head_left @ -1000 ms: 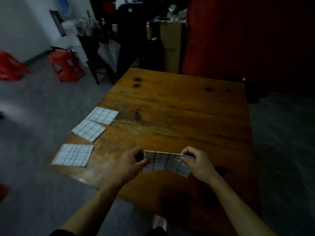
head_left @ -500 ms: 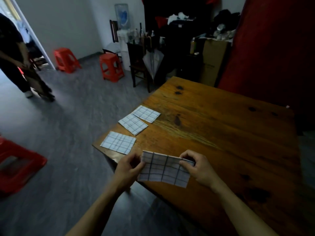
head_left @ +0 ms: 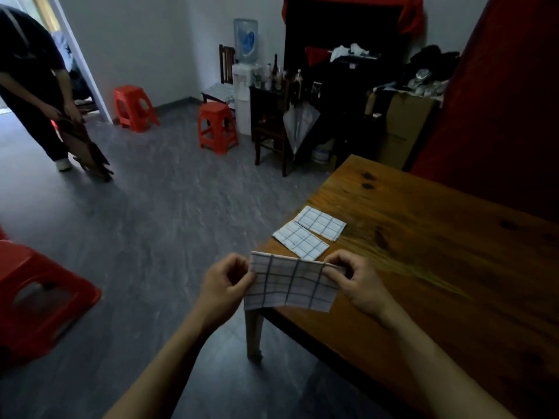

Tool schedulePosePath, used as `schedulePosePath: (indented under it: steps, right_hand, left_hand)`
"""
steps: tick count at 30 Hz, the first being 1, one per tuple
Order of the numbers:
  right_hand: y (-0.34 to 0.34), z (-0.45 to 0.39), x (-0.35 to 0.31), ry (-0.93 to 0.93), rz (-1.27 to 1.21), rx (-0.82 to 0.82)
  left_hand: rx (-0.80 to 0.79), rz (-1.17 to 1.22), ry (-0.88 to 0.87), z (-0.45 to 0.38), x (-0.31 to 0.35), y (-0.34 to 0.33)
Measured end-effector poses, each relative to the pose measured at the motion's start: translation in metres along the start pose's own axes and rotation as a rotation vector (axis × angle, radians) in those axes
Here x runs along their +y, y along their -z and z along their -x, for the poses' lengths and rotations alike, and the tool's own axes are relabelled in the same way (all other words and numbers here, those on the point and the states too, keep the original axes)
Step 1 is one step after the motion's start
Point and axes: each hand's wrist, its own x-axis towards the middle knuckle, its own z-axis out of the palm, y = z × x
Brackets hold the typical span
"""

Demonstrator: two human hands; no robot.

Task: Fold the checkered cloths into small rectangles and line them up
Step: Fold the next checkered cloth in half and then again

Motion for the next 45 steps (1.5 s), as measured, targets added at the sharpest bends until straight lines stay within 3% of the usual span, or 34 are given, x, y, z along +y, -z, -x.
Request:
schedulePosePath:
  steps: [17,23,31,45]
  right_hand:
    - [-0.066,-0.206,0.028,-0.024,-0.157,0.16]
    - [-0.068,-0.251,0.035,-0.086,-0.144,0.19]
    - [-0.087,-0.291,0.047,-0.305,-0.138,0.335]
    - [-0.159,-0.409,-0.037,-0.379,0.021,0.528]
  left_hand:
    - [-0.019,-0.149,-0.001,-0.204,-0.051,0.074]
    - [-0.021,-0.082,0.007,-0.266,-0.061,0.073]
    - [-0.227,0.011,-0.021,-0.35,-0.102,0.076]
    - [-0.433,0.08,-0.226,-0.5,-0.15,0.165]
